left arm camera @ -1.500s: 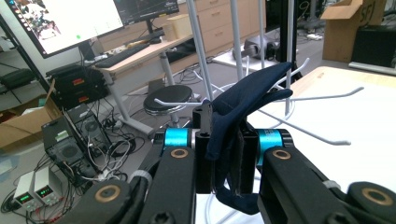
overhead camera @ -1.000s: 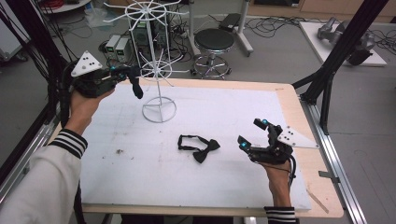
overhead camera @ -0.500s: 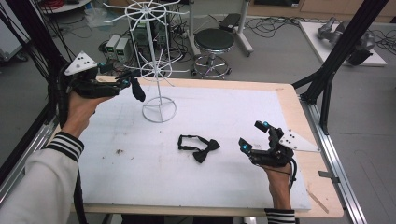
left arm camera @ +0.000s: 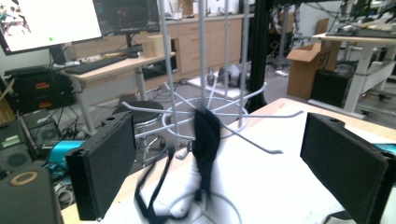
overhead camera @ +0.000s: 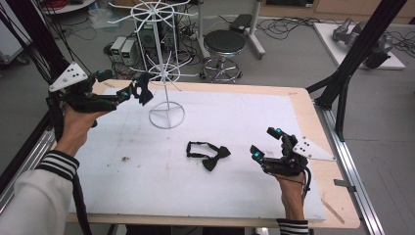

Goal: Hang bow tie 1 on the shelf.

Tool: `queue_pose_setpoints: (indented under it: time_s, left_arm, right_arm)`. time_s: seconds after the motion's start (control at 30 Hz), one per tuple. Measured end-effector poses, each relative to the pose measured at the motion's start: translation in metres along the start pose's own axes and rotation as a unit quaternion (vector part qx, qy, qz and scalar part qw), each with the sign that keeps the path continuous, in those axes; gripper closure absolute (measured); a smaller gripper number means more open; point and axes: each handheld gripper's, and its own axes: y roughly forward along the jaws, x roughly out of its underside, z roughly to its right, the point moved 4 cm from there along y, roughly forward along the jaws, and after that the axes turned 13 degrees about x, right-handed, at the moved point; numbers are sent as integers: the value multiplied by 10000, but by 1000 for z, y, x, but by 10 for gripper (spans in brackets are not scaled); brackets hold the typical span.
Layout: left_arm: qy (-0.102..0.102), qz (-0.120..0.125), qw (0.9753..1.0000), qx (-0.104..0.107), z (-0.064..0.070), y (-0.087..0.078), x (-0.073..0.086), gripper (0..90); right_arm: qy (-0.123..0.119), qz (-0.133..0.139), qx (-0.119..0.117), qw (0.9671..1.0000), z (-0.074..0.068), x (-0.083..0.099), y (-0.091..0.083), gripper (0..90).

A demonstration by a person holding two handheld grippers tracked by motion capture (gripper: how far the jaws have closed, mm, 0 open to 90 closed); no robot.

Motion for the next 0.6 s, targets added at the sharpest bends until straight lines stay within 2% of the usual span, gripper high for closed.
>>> queue_pose_setpoints:
  time_s: [0.37, 0.6]
  left_arm:
    - [-66, 259, 9993, 275, 21, -13, 26, 111]
    - [-25, 234, 9985, 489, 36, -18, 48, 111]
  right_arm:
    - [3, 58, 9, 10000, -1, -1, -1, 110]
    - [0, 63, 59, 10000, 1, -1, -2, 110]
